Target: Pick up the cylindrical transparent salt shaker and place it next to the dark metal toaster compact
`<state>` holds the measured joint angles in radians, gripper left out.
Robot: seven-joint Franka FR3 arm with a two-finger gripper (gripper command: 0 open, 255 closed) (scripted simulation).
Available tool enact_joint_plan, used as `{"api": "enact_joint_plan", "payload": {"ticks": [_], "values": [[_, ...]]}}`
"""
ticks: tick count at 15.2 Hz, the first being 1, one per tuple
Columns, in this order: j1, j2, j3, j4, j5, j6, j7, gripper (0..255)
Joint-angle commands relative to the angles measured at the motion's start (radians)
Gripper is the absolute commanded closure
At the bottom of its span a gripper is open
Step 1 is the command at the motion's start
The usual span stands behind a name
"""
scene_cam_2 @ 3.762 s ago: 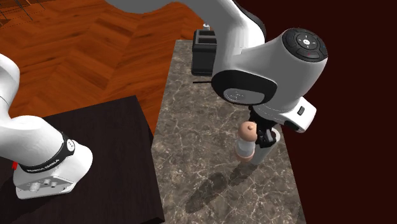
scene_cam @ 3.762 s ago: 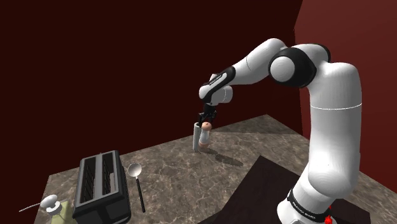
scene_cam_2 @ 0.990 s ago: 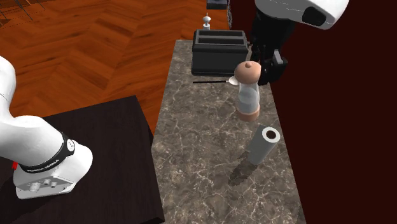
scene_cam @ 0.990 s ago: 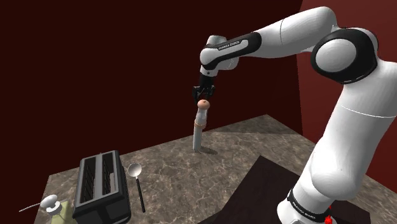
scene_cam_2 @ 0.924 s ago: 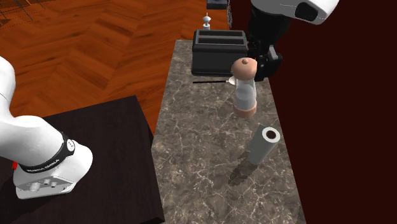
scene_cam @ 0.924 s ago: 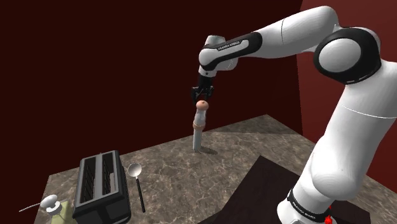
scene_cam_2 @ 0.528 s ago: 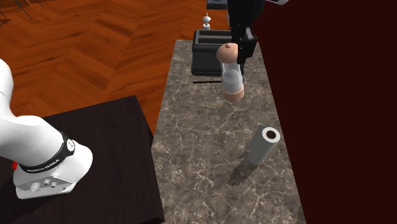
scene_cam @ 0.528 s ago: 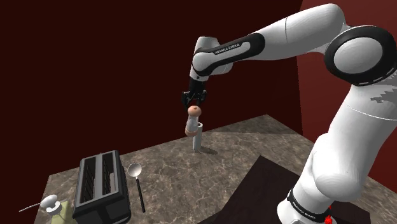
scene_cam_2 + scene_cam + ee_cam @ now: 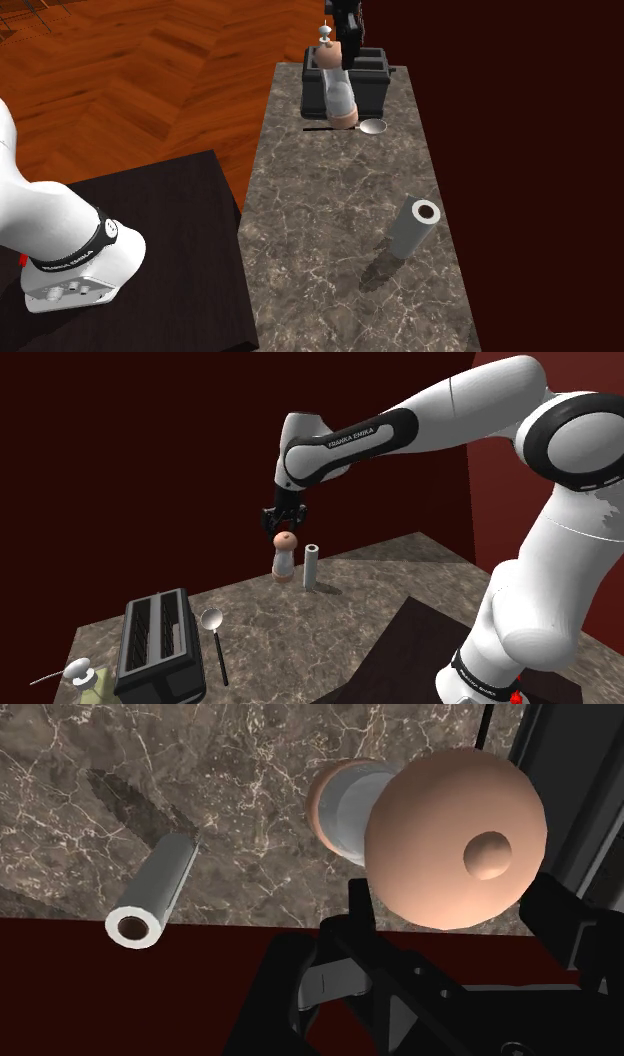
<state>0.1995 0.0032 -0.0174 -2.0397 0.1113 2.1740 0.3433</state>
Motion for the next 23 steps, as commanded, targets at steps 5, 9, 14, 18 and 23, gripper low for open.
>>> {"api": "enact_joint_plan", "payload": {"ticks": [5, 9, 14, 18, 23], "values": [[0.073, 0.032, 0.070, 0.040, -0.027, 0.006, 0.159, 255], [0.116, 0.069, 0.107, 0.071, -0.046, 0.017, 0.248, 255], [0.117, 0.092, 0.108, 0.030, -0.046, 0.080, 0.245, 255], [0.118, 0.114, 0.108, 0.002, -0.046, 0.131, 0.243, 255], [0.119, 0.146, 0.108, -0.028, -0.046, 0.193, 0.240, 255]]}}
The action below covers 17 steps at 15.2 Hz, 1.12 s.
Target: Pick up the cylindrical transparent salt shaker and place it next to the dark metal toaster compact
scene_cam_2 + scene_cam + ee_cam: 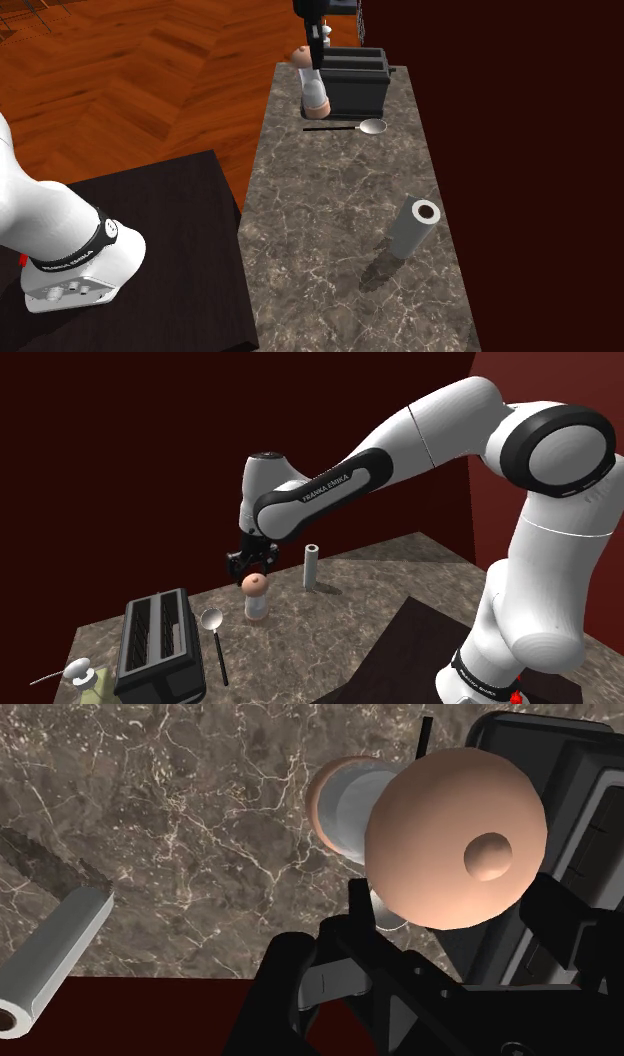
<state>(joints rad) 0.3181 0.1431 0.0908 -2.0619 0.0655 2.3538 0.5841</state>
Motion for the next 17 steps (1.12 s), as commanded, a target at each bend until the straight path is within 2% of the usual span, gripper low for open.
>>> {"api": "enact_joint_plan", "payload": {"ticks": [1, 17], "values": [[0.000, 0.013, 0.000, -0.011, 0.000, 0.025, -0.001, 255], [0.004, 0.148, -0.001, -0.069, -0.003, 0.217, -0.008, 255]]}}
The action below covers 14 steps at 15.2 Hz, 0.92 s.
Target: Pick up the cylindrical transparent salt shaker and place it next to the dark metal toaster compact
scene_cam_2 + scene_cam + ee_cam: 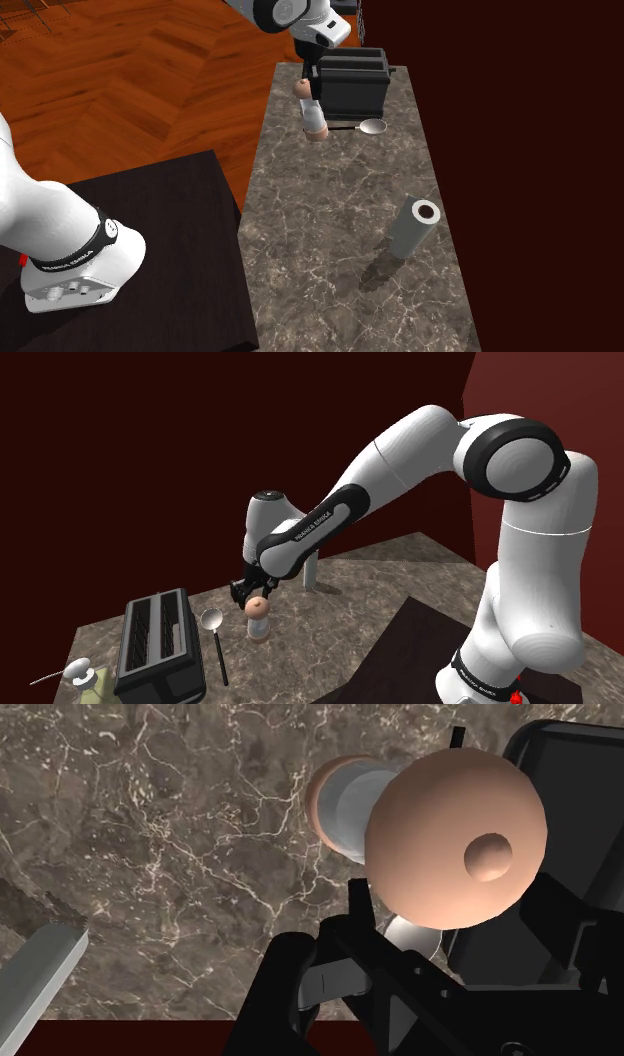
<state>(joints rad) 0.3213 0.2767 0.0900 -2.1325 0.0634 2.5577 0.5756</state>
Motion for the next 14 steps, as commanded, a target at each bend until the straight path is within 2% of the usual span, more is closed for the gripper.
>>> {"api": "enact_joint_plan", "payload": {"ticks": [1, 14], "values": [[0.001, 0.024, -0.001, 0.000, -0.001, 0.025, 0.000, 255], [0.005, 0.164, -0.004, -0.003, -0.006, 0.167, -0.005, 255]]}}
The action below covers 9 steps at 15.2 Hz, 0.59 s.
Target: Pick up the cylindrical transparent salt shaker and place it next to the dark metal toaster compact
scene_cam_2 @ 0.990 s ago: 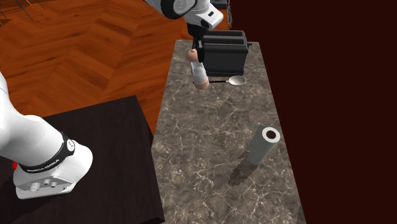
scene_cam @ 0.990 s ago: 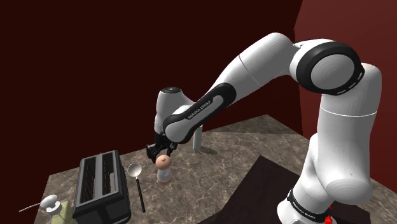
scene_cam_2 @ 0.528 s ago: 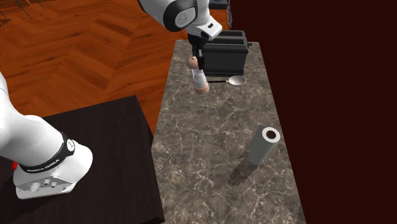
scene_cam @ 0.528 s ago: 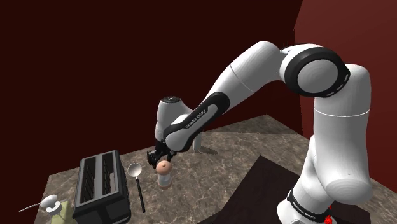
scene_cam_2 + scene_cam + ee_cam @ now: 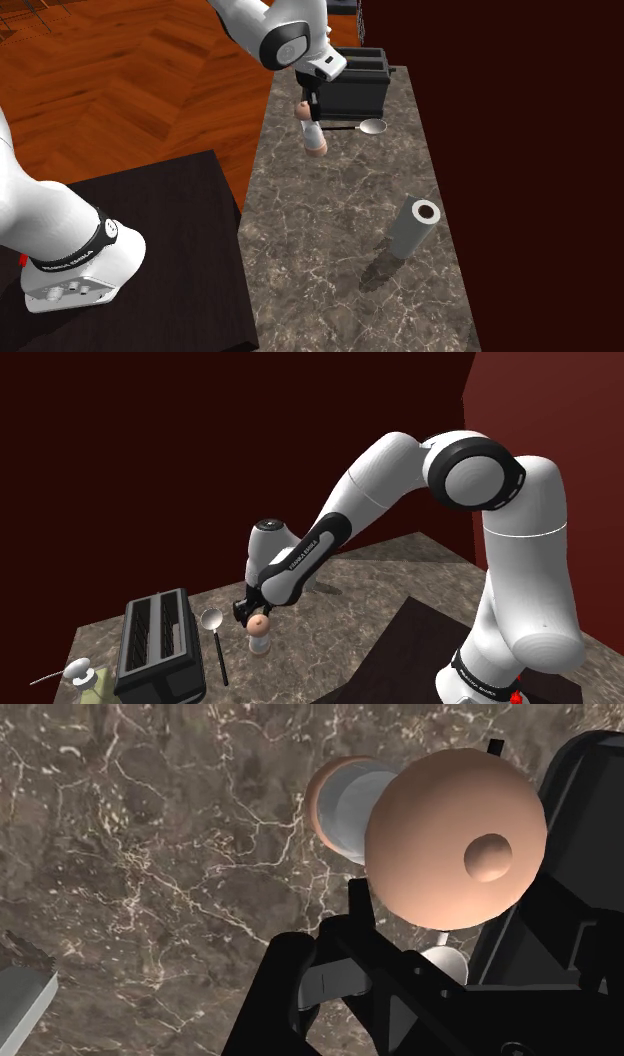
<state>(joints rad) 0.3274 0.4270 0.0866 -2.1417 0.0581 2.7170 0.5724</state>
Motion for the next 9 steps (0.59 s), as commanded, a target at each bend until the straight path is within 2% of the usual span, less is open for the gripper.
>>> {"api": "enact_joint_plan", "payload": {"ticks": [1, 4, 9], "values": [[-0.001, 0.025, -0.001, 0.007, -0.001, 0.018, -0.002, 255], [0.001, 0.060, -0.002, 0.012, -0.002, 0.049, -0.004, 255], [0.001, 0.060, -0.002, 0.012, -0.002, 0.049, -0.004, 255]]}}
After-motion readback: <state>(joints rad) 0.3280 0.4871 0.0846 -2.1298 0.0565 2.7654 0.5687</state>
